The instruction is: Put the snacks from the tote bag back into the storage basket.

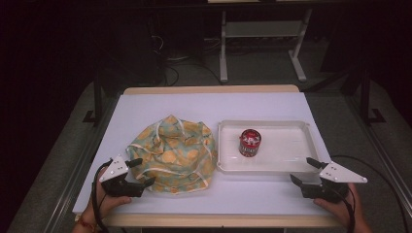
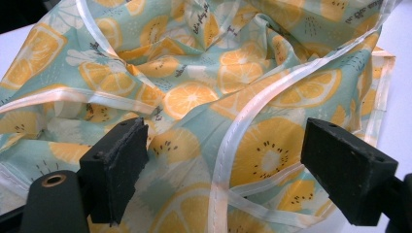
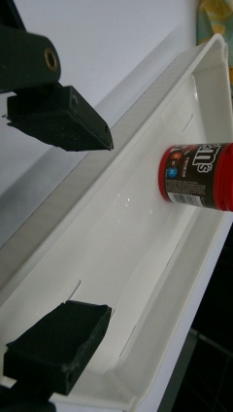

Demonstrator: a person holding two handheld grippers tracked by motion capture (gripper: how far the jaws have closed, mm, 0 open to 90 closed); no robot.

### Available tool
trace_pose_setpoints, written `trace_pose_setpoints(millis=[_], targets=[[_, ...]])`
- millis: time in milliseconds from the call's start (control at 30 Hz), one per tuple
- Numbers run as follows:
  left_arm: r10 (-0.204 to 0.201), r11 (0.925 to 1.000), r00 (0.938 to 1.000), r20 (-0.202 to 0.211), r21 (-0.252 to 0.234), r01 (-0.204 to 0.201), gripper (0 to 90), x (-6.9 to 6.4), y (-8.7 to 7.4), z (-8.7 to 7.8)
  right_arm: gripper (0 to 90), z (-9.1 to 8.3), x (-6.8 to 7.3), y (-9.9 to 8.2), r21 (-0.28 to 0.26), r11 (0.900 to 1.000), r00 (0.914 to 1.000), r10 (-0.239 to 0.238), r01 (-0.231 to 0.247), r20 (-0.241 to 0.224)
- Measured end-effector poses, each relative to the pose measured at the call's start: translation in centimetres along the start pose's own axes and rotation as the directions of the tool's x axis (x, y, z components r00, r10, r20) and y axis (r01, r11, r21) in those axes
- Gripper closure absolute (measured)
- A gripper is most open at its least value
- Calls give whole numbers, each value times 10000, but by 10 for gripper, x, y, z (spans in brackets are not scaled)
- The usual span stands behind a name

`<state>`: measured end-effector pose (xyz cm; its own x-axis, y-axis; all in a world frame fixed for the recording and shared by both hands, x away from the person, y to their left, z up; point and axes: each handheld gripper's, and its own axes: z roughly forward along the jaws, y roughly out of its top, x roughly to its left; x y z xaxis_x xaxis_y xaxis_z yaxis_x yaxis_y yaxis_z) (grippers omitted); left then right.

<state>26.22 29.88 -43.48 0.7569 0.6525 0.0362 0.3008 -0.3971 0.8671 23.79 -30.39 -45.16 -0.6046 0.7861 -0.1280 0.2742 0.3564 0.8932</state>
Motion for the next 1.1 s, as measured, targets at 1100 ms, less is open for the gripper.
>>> trace_pose_setpoints(millis=[1100], targets=[[54, 9999, 10000, 4, 106, -54, 168, 1, 1, 2, 188, -3, 2, 2, -542, 9981, 9996, 283, -281, 30]])
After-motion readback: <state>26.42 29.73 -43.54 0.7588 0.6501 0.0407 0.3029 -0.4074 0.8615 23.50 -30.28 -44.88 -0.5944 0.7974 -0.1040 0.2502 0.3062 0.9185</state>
